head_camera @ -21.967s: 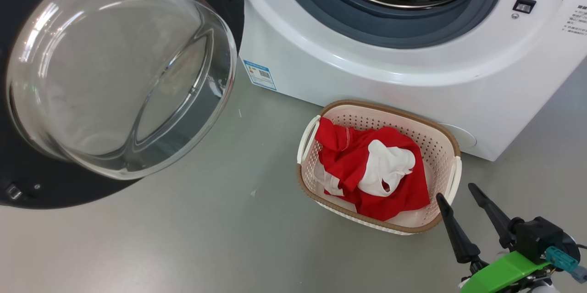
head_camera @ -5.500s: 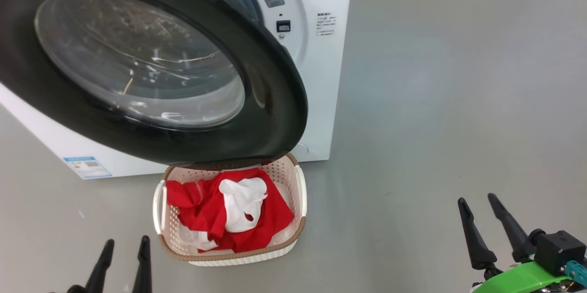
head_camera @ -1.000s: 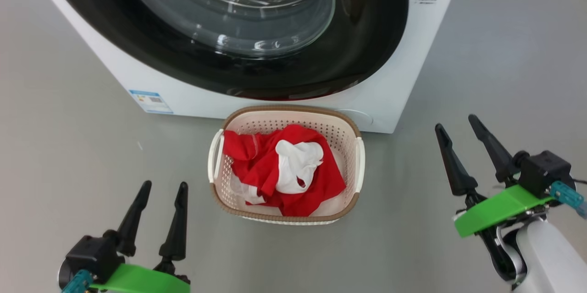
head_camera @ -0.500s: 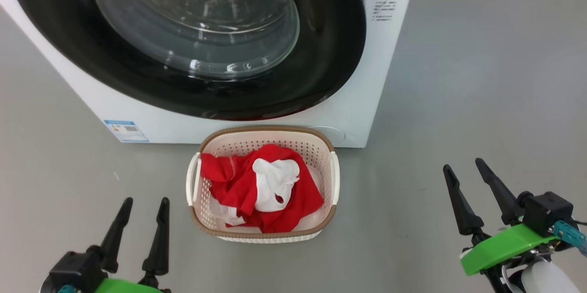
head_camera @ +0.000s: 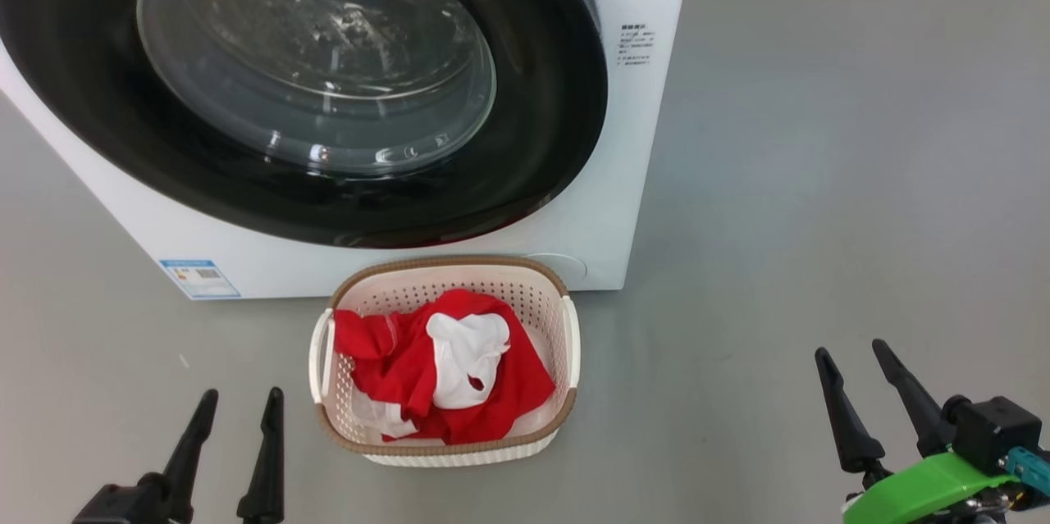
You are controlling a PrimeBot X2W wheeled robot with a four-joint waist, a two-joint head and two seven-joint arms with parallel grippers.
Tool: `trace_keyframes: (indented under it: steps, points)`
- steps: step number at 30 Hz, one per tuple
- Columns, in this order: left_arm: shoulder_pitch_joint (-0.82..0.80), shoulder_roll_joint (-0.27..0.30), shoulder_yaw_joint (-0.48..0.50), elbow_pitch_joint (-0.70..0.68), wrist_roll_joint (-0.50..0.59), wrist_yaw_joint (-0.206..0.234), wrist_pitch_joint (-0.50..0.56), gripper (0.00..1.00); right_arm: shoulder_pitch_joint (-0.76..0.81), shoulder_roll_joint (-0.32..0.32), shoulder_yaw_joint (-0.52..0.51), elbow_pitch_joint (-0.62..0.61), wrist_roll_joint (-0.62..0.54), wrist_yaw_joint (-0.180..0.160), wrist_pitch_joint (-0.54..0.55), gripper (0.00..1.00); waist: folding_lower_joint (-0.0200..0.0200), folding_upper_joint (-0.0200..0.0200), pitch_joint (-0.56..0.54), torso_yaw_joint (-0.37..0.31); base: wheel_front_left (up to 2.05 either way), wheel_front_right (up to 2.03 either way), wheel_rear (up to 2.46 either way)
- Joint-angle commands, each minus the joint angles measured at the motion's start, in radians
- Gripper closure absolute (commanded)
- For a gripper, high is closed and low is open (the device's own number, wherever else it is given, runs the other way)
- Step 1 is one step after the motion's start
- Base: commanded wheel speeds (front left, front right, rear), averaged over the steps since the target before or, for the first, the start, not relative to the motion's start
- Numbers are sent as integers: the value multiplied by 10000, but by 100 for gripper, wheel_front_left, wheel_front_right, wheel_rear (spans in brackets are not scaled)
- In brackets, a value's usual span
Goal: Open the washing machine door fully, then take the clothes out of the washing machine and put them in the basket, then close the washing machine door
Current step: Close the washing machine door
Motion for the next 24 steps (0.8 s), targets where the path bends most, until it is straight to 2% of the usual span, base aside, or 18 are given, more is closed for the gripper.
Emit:
trace_keyframes:
  steps: [1,11,24]
  points:
    - [-50,244,406,-277,76,-54,-93,0,63,-95,151,-261,-112,-36,-63,0,0,0,-113,-93,0,0,0]
    - [562,213,637,-435,5,-54,-93,0,642,-24,-32,-329,-161,-36,-63,0,0,0,-556,-352,0,0,0]
    - [864,141,715,-545,48,-54,-93,0,926,48,-212,-336,-201,-36,-63,0,0,0,-772,-359,0,0,0]
